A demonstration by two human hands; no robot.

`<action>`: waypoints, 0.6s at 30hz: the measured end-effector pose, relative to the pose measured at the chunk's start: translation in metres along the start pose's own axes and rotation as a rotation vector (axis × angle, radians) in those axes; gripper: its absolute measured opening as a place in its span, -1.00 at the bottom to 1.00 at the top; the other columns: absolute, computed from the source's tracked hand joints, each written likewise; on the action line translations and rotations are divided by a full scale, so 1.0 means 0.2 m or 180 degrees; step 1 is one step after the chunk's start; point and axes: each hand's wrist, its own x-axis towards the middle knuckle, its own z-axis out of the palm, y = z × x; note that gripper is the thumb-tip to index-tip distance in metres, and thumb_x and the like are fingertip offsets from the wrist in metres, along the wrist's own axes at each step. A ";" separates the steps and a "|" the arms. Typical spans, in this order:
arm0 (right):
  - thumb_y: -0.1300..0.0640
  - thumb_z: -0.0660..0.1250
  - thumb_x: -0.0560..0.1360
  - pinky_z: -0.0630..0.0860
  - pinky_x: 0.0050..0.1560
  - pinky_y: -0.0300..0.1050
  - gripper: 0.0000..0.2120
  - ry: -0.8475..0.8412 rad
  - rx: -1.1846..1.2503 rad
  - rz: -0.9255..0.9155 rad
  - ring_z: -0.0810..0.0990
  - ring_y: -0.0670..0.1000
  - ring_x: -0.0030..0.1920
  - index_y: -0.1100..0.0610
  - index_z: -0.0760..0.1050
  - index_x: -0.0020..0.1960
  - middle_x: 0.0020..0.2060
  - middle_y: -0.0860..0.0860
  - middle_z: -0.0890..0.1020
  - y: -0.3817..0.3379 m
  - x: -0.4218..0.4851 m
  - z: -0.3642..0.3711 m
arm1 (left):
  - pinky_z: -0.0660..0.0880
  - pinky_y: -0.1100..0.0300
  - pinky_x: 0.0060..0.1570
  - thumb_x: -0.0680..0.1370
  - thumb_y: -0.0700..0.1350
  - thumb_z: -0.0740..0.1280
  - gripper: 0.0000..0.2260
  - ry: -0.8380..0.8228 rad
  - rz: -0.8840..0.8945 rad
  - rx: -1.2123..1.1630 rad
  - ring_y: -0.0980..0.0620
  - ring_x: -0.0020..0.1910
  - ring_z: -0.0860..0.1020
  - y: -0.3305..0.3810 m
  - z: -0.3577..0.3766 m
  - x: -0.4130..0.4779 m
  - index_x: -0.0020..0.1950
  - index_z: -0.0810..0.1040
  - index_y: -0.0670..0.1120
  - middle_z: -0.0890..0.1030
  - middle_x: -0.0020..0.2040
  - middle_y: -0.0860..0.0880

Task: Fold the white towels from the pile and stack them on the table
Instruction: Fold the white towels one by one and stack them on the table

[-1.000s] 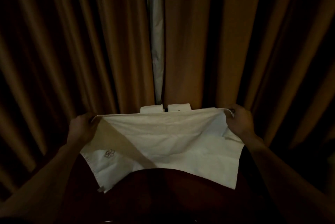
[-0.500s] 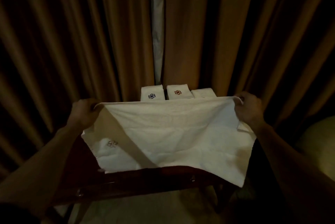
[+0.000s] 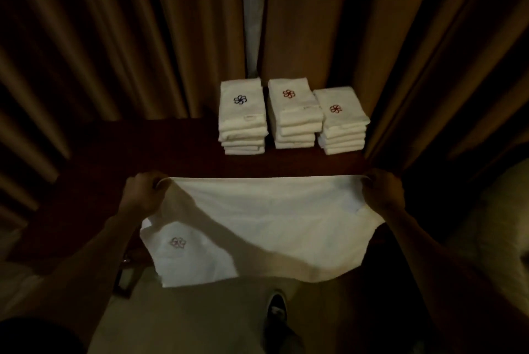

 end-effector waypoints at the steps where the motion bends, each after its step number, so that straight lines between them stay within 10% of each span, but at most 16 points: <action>1: 0.13 0.32 0.59 0.52 0.11 0.07 -0.77 -0.0074 0.0013 0.0065 0.58 0.27 0.17 0.13 0.61 0.21 0.16 0.18 0.63 0.01 0.03 0.06 | 0.49 0.05 -0.09 0.63 -0.13 0.32 -0.80 -0.0040 -0.0074 0.0041 -0.17 -0.03 0.61 -0.02 0.04 0.02 0.16 0.65 -0.19 0.67 0.02 -0.20; 9: -0.02 0.23 0.62 0.51 0.12 0.16 -0.72 -0.0303 -0.0285 -0.0029 0.54 0.32 0.20 0.08 0.60 0.19 0.20 0.19 0.60 -0.10 0.42 0.37 | 0.50 0.04 -0.14 0.63 -0.04 0.33 -0.77 -0.0231 -0.0474 0.0135 -0.24 -0.03 0.62 -0.06 0.26 0.43 0.19 0.65 -0.14 0.66 0.05 -0.22; 14: 0.00 0.09 0.65 0.57 -0.28 0.07 -0.62 -0.0146 -0.0572 -0.0383 0.61 0.30 -0.23 0.20 0.59 -0.03 -0.16 0.22 0.62 -0.09 0.71 0.58 | 0.52 0.20 -0.56 0.64 -0.06 0.29 -0.76 -0.0195 -0.0565 0.0168 -0.05 -0.41 0.58 -0.02 0.44 0.73 0.25 0.60 -0.13 0.64 0.01 -0.26; 18: 0.11 0.27 0.57 0.47 0.11 0.21 -0.78 -0.0348 -0.0765 -0.0017 0.48 0.35 0.18 0.16 0.59 0.14 0.13 0.27 0.54 -0.22 0.88 0.66 | 0.64 -0.08 -0.29 0.64 0.01 0.26 -0.74 -0.0131 -0.0508 0.0436 -0.25 -0.15 0.64 -0.05 0.59 0.88 0.20 0.63 -0.08 0.64 0.05 -0.24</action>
